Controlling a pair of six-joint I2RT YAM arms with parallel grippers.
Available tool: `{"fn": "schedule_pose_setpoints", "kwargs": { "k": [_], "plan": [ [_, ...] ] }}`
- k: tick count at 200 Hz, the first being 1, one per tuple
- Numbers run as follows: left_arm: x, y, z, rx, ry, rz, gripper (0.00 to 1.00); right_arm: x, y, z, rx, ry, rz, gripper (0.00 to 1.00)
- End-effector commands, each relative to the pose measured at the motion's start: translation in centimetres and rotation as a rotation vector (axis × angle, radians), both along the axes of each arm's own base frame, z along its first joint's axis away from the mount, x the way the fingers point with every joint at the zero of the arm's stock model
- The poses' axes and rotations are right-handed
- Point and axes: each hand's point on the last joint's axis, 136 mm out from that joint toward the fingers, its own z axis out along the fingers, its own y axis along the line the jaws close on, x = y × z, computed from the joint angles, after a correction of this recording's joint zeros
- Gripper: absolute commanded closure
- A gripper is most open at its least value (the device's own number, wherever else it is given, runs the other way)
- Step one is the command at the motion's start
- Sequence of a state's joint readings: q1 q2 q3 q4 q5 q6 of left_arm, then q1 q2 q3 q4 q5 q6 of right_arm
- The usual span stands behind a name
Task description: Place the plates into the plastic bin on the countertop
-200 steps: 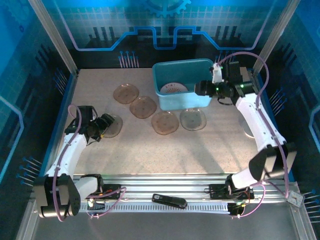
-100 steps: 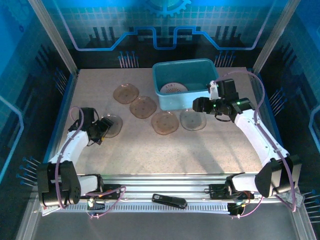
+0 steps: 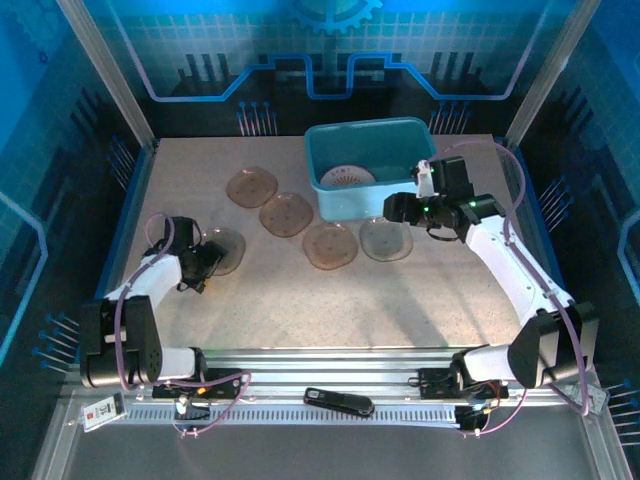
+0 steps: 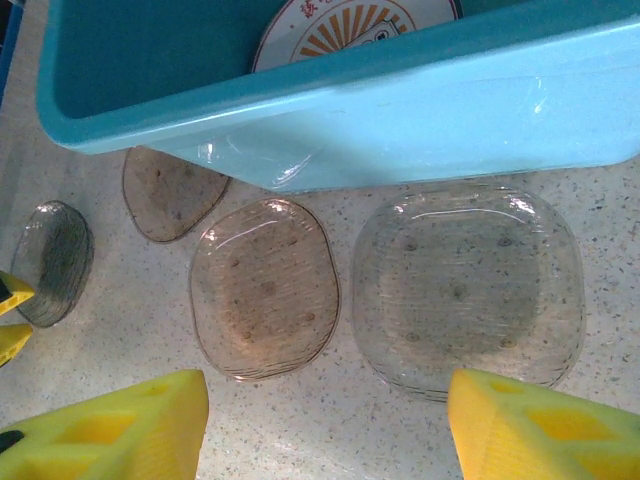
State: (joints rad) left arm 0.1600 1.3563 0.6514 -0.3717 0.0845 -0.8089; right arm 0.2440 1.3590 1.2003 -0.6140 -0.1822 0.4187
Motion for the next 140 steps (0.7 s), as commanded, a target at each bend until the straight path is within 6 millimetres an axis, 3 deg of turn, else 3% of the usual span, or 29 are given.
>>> {"fn": "schedule_pose_setpoints", "kwargs": {
  "k": [1,46,140],
  "plan": [
    [0.5,0.8,-0.6,0.026,0.008,-0.011,0.28,0.7,0.6,0.3,-0.006,-0.007,0.003,0.35],
    [0.8,0.8,-1.4,0.010,0.021,-0.031,0.40,1.2,1.1,-0.2,-0.009,0.003,0.014,0.35],
    [0.0,0.9,-1.5,0.020,0.009,-0.030,0.81,1.2,2.1,-0.8,-0.016,0.027,0.038,0.36]
  ]
}}
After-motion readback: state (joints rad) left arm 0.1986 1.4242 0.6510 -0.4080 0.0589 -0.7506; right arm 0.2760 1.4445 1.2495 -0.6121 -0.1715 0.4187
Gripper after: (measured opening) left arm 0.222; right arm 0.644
